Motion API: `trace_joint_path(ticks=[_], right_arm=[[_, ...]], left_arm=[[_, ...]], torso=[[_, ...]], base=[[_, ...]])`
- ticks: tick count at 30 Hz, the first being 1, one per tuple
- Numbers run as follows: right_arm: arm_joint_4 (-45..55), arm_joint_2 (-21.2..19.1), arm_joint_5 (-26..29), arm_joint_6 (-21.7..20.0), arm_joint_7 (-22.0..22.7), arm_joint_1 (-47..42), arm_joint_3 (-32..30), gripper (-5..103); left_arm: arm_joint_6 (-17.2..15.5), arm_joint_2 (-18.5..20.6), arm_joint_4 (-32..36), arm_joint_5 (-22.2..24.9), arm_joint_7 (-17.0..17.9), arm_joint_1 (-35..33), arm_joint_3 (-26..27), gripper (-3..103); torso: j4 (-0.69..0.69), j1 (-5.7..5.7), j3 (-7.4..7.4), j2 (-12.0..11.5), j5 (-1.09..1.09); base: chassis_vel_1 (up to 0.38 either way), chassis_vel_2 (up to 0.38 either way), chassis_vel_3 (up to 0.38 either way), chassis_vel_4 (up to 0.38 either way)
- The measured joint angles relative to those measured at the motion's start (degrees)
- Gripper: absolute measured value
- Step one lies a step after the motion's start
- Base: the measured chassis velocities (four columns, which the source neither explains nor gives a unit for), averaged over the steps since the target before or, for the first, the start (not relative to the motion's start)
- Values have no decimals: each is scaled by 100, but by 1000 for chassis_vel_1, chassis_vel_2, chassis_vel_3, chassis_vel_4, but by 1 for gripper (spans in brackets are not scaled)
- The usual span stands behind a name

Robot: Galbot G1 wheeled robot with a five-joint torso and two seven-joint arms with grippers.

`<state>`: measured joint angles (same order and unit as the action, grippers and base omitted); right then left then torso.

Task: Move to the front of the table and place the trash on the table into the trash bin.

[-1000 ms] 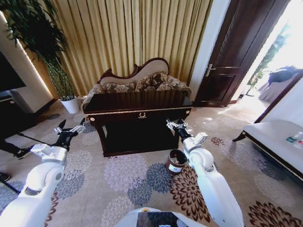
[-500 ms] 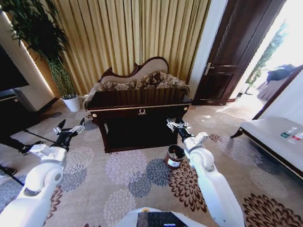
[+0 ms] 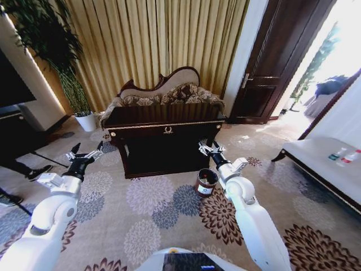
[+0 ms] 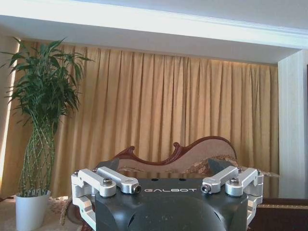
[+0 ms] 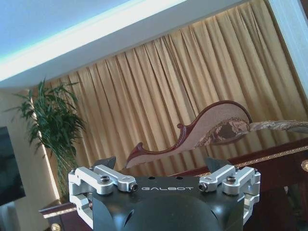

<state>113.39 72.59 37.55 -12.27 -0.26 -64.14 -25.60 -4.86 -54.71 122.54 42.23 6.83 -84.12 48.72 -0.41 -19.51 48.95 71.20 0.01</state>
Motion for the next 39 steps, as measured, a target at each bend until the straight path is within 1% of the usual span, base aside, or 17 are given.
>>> trace_joint_path(ticks=[17, 23, 27, 37, 38, 39], right_arm=[[-25, 32, 51, 9, -25, 16, 5, 100], [-190, 64, -183, 242, -157, -2, 17, 100], [-199, 71, -209, 322, -179, -30, 12, 100], [-162, 90, -299, 376, -157, 16, 2, 100], [-156, 107, -405, 435, -107, 19, 1, 100], [-171, 130, -630, 564, -49, 20, -2, 100]], left_arm=[[2, -40, -46, 0, -6, 42, -72, 100], [6, -70, -34, -1, -5, 55, -108, 100], [6, -117, -11, -13, -1, 61, -125, 100], [-26, -227, 153, -27, 29, 13, -75, 100], [-27, -236, 161, -25, 28, 16, -75, 100], [-30, -245, 171, -25, 28, 14, -75, 100]], torso=[[1, 0, 0, 0, -1], [0, 3, -1, 2, 0], [0, 1, 0, 1, 0], [1, 0, 0, 0, 0], [1, 0, 0, 0, 0], [1, 0, 0, 0, 0]], base=[[96, -111, -96, 111], [70, -72, -61, 67], [0, 0, 0, 0], [0, 0, 0, 0], [0, 0, 0, 0], [0, 0, 0, 0]])
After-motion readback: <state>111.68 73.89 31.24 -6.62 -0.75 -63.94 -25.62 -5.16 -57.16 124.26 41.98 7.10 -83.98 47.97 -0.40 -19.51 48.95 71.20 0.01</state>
